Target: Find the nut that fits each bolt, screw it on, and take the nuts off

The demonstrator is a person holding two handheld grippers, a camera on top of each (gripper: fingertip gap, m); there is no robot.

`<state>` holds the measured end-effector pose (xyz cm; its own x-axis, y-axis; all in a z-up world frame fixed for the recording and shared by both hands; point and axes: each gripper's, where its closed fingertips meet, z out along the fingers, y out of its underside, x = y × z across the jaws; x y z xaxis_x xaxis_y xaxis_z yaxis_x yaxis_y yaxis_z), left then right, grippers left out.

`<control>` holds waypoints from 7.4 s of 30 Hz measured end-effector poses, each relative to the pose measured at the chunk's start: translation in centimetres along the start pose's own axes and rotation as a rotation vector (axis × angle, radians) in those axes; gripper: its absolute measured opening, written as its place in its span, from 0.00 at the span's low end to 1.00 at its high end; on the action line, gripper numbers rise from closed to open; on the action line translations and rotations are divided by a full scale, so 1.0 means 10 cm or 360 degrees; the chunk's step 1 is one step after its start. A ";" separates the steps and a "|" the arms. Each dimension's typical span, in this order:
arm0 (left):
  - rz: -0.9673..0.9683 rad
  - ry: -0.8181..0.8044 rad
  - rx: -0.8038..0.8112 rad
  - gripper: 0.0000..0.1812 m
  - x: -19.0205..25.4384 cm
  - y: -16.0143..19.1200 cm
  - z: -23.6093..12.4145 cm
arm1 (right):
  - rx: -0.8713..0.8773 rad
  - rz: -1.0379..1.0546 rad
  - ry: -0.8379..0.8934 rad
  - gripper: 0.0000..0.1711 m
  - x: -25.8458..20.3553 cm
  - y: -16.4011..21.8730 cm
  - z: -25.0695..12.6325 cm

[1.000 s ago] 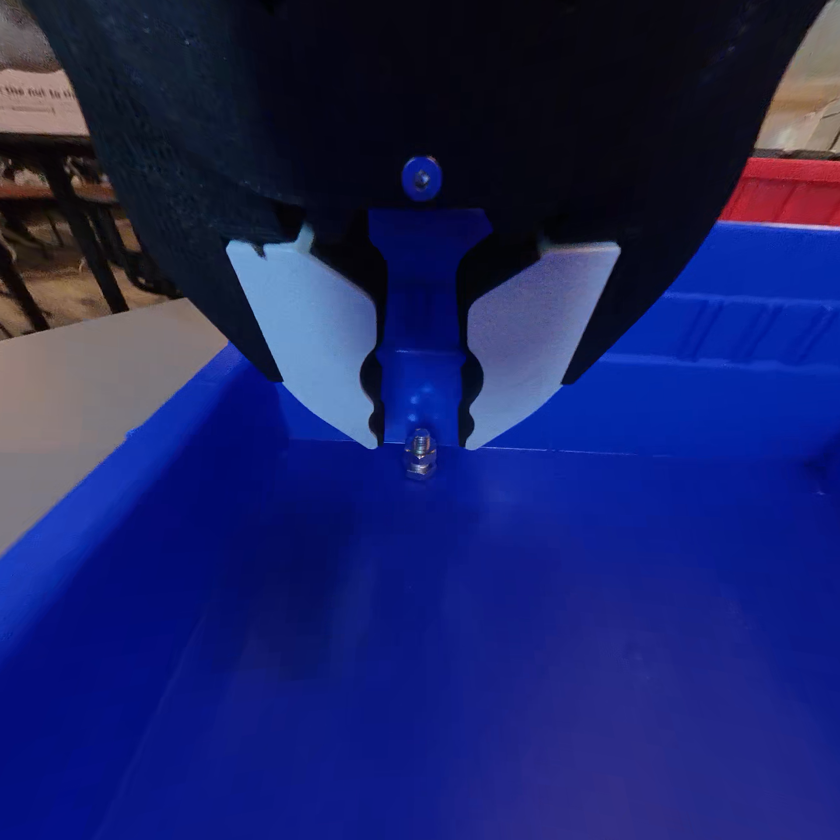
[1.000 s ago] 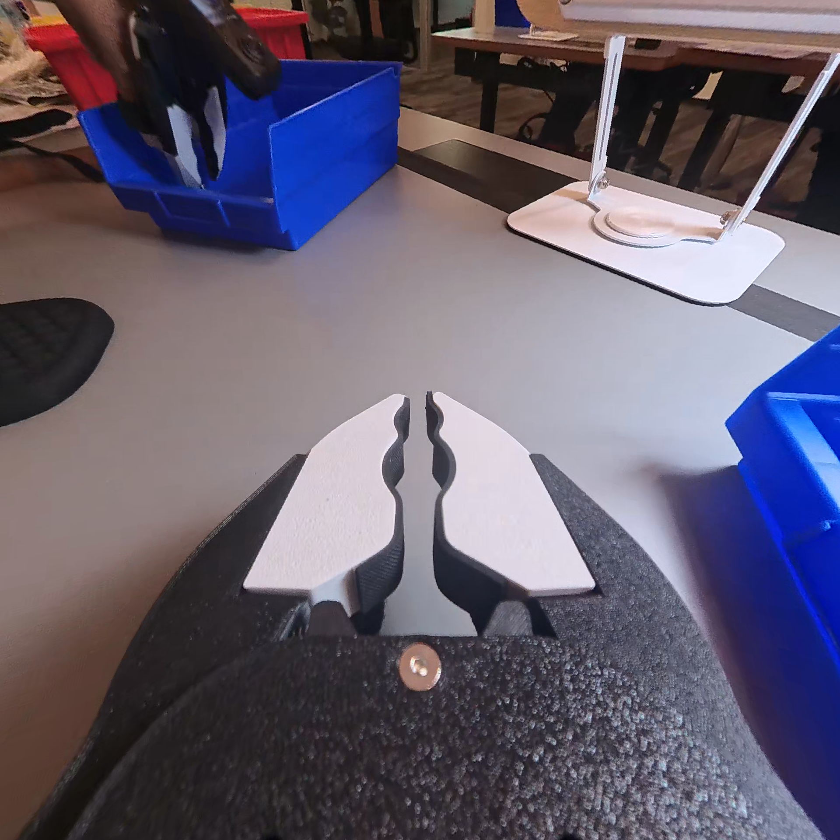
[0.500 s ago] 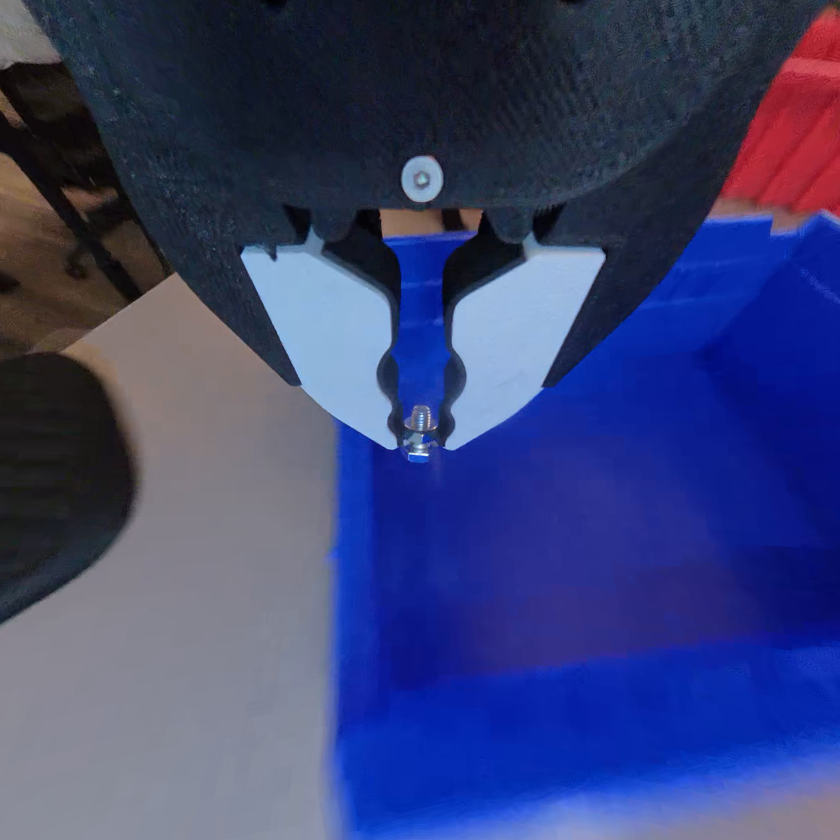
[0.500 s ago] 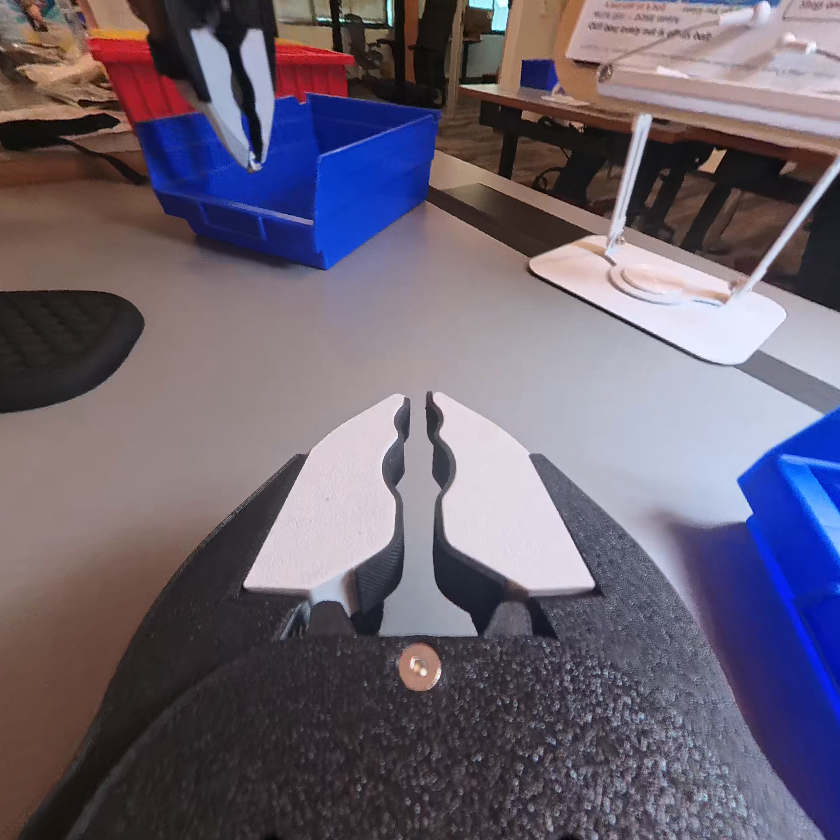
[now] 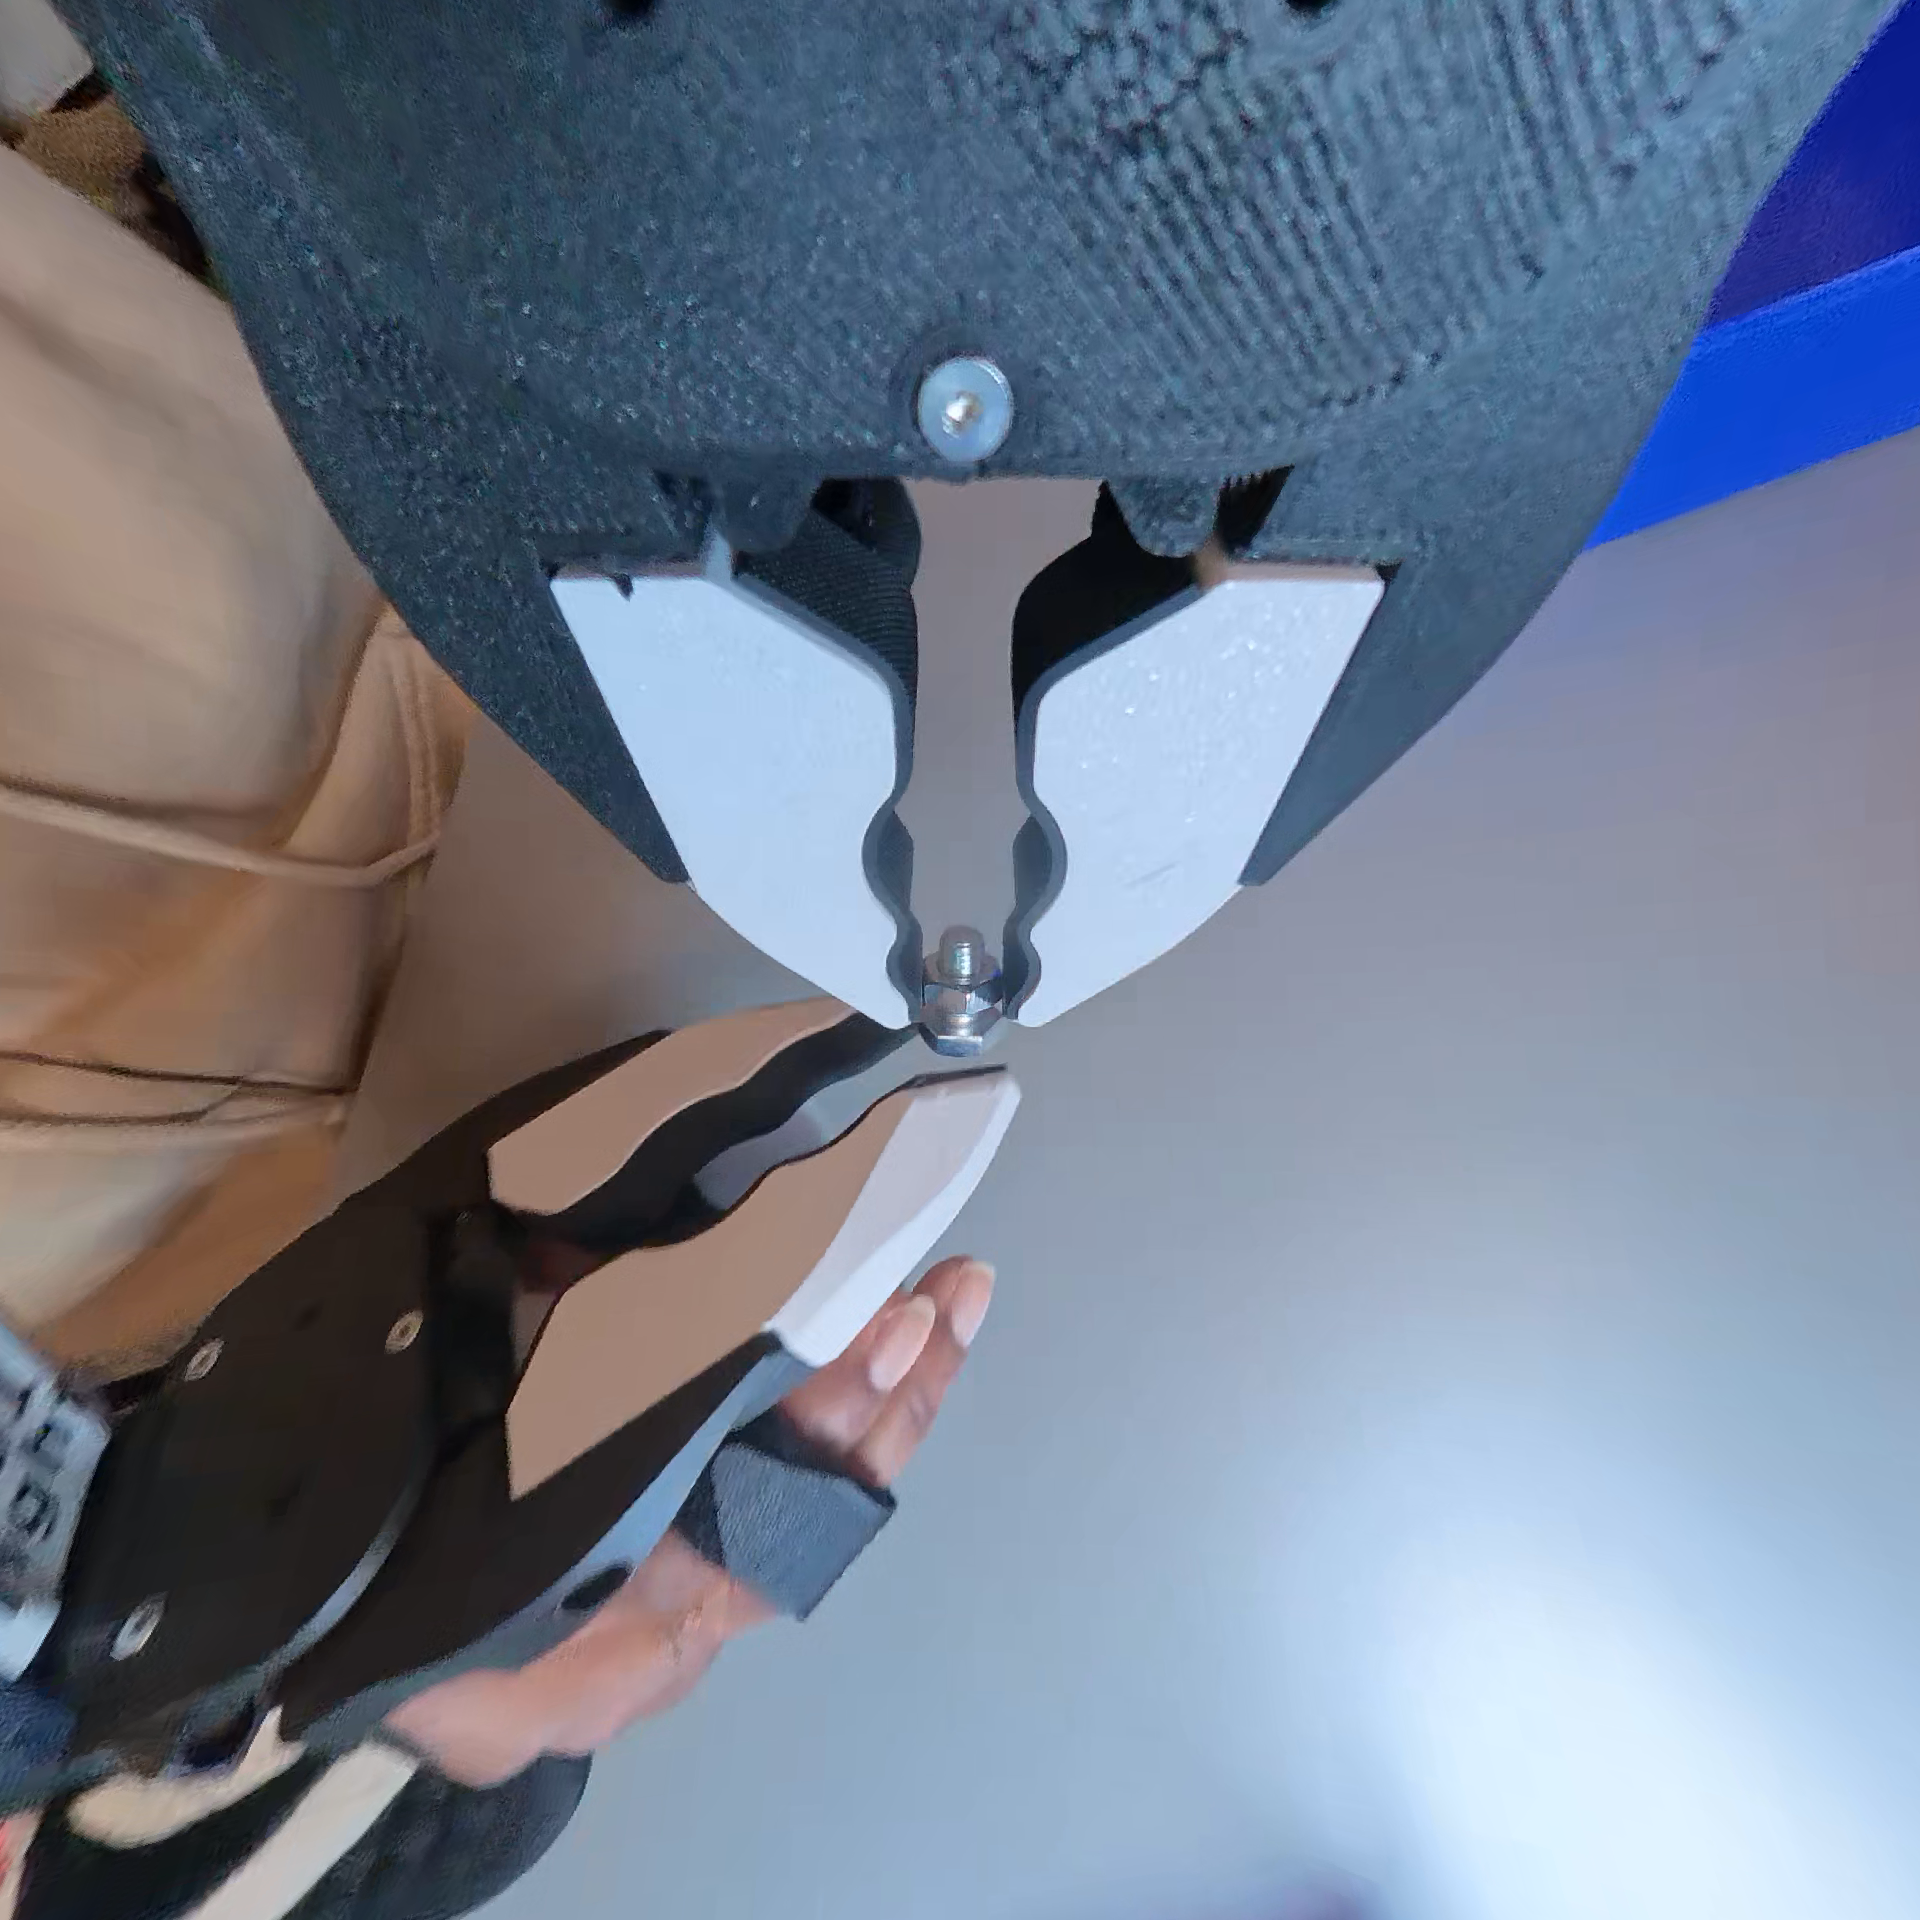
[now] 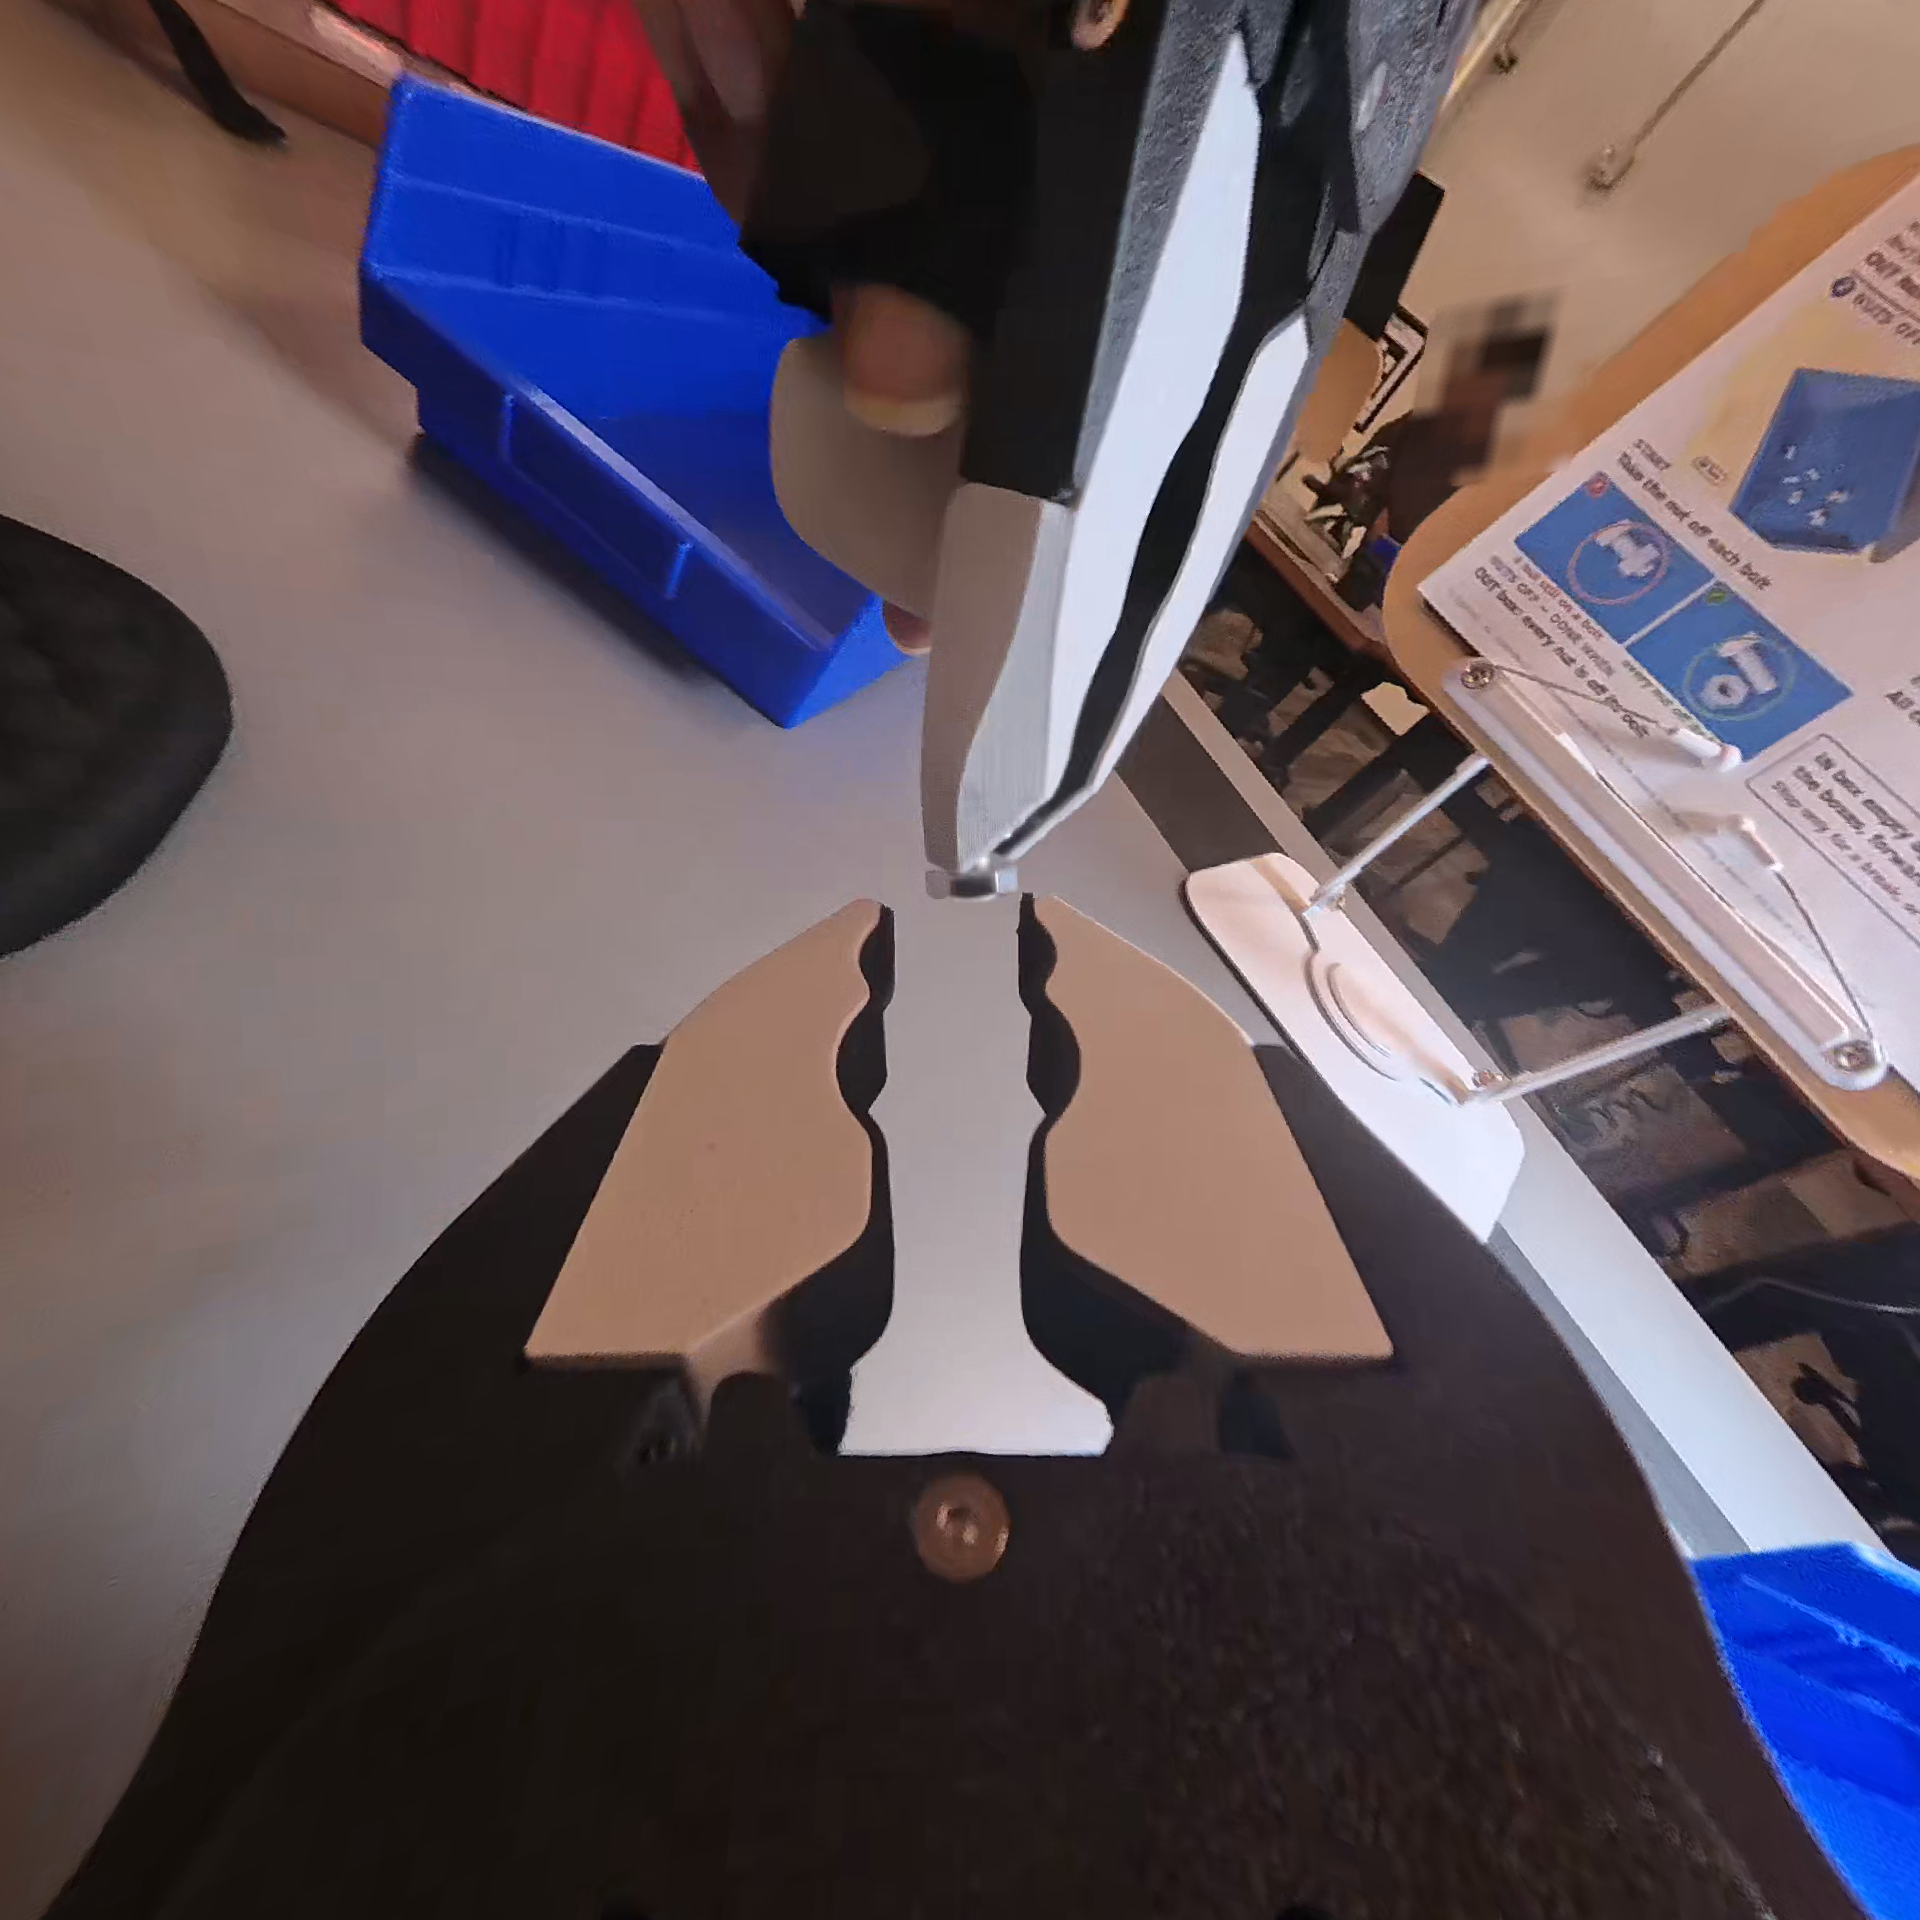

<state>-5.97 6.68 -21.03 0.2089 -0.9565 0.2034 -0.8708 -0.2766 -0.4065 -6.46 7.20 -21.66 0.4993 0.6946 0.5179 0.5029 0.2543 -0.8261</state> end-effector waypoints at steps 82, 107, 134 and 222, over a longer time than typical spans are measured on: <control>0.0181 0.0308 0.1750 0.06 0.54 -0.29 -0.37 | 0.0553 0.0784 -0.0486 0.08 0.24 -0.19 -0.42; 0.0225 -0.0148 0.1777 0.08 0.40 -0.36 -0.20 | 0.0605 0.0864 -0.0519 0.09 0.01 -0.31 -0.34; 0.0106 -0.0001 0.1871 0.08 0.37 -0.35 -0.20 | 0.0523 0.0846 -0.0498 0.09 0.02 -0.28 -0.31; 0.0233 0.0048 0.1962 0.06 0.47 -0.31 -0.38 | 0.0599 0.1117 -0.0381 0.08 0.34 -0.14 -0.30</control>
<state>-3.95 3.39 -15.37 0.1206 -0.9877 0.0996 0.1177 -0.0853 -0.9894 -3.34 7.17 -18.12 0.4240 0.8893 -0.1715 -0.1601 -0.1127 -0.9806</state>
